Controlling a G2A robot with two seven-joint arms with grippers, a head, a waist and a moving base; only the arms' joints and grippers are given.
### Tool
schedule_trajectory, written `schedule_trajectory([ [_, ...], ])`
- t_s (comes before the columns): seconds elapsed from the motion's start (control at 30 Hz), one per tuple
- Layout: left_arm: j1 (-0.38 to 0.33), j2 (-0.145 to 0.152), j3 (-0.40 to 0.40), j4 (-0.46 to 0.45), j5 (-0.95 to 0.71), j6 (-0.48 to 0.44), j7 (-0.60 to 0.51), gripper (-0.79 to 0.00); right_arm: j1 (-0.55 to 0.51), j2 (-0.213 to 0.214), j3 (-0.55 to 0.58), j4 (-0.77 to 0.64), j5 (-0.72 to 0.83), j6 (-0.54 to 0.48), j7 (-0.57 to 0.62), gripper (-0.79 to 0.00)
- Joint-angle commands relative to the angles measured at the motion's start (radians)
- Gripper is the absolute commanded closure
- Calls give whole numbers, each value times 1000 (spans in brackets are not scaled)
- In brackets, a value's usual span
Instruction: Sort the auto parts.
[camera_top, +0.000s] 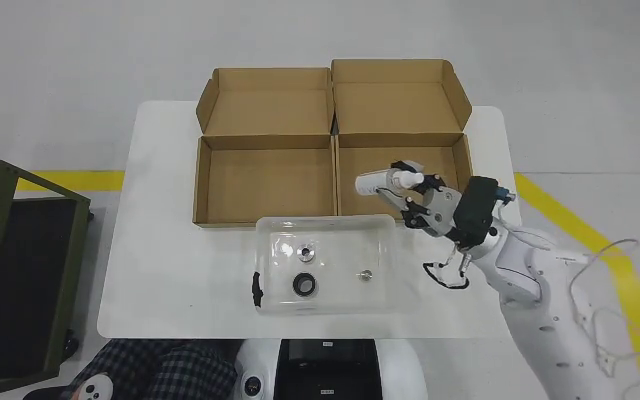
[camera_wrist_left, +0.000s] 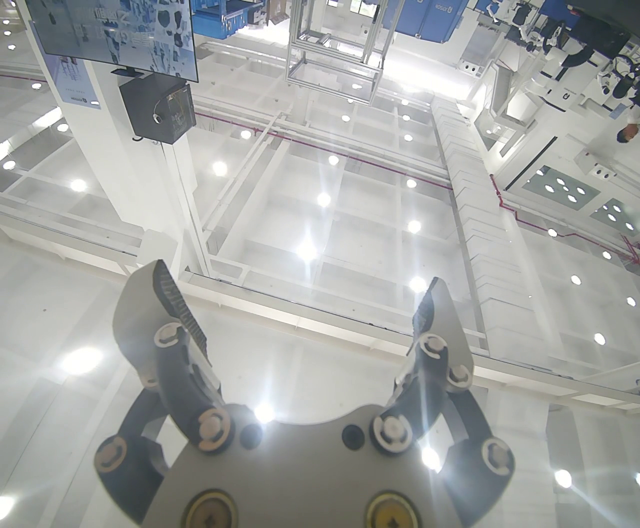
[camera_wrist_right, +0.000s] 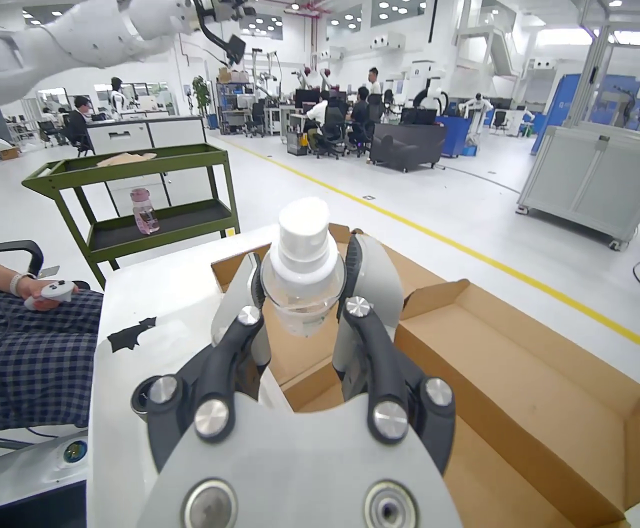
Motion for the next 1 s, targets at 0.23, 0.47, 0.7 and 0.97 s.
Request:
schedule_trajectory([
  [0.23, 0, 0, 0, 0, 0, 0, 0, -785, 113, -19, -96, 149, -4, 106, 104, 0],
  [0.47, 0, 0, 0, 0, 0, 0, 0, -785, 190, -35, -160, 254, 3, 164, 163, 0],
  [0.7, 0, 0, 0, 0, 0, 0, 0, -785, 261, -56, -229, 355, -13, 237, 200, 0],
  [0.97, 0, 0, 0, 0, 0, 0, 0, -785, 315, -73, -269, 427, -17, 272, 226, 0],
])
